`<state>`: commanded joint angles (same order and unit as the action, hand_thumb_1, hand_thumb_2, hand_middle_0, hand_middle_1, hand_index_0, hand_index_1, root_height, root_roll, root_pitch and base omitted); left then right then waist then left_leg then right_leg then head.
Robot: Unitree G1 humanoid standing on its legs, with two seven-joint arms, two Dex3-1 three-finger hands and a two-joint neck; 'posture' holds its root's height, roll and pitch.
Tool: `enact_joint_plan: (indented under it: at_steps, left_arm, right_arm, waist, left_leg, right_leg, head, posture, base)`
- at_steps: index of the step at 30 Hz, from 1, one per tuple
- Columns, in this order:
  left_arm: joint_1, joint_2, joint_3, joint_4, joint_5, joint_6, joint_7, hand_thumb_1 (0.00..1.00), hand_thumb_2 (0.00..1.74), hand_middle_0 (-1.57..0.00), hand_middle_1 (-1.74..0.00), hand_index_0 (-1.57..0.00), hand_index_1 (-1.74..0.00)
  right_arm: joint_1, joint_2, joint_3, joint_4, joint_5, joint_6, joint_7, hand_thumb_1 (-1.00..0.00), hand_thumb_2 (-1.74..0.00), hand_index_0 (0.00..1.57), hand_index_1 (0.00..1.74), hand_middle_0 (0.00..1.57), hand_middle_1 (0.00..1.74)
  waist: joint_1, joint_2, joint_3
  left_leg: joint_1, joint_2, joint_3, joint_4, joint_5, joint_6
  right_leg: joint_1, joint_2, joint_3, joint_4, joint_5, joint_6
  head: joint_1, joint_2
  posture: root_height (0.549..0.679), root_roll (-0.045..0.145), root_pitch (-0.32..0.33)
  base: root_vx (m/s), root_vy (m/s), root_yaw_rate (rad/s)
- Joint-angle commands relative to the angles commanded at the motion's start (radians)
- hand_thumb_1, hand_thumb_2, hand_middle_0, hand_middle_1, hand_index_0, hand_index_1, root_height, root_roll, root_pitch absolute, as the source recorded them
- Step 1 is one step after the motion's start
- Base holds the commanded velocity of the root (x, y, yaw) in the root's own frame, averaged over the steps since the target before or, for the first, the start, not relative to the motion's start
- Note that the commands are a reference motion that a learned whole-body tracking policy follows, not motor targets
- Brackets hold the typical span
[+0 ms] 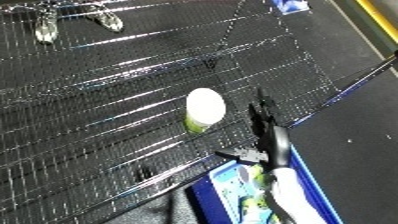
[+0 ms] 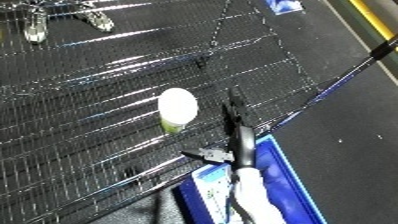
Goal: Pick up the object and place it into the box
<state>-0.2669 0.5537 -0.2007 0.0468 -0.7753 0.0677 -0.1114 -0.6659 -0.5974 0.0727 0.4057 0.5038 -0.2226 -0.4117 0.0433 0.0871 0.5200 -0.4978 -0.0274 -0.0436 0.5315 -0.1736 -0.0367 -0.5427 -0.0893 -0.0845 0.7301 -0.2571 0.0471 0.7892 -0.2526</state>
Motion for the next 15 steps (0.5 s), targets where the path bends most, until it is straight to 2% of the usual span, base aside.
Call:
enact_joint_plan:
  at_steps: [8,15]
  left_arm:
    - [-0.032,0.01,-0.013,-0.012,-0.009,-0.008,0.032,1.0,1.74,-1.57,-1.74,-1.57,-1.74]
    - [-0.045,0.022,0.0,-0.024,-0.015,-0.023,0.063,1.0,1.74,-1.57,-1.74,-1.57,-1.74]
  right_arm:
    - [-0.062,-0.014,0.026,0.027,-0.003,-0.01,-0.012,0.0,0.0,0.0,0.0,0.0,0.0]
    - [-0.108,-0.03,0.038,0.051,-0.013,-0.028,-0.021,0.0,0.0,0.0,0.0,0.0,0.0]
  waist:
    - [0.008,0.02,0.0]
    - [0.018,0.042,0.0]
  left_leg:
    - [-0.056,-0.006,0.007,0.003,0.006,0.0051]
    - [-0.104,-0.013,0.012,0.008,0.01,0.0073]
  right_leg:
    - [-0.067,0.0007,0.001,0.019,0.003,0.0001]
    - [-0.124,-0.0025,0.0,0.039,0.002,-0.0007]
  head:
    - [0.004,0.073]
    - [-0.001,0.133]
  posture:
    - [0.642,0.063,0.17]
    - [0.638,0.065,0.206]
  base:
    - [-0.021,-0.005,0.021]
    - [-0.025,0.0,0.033]
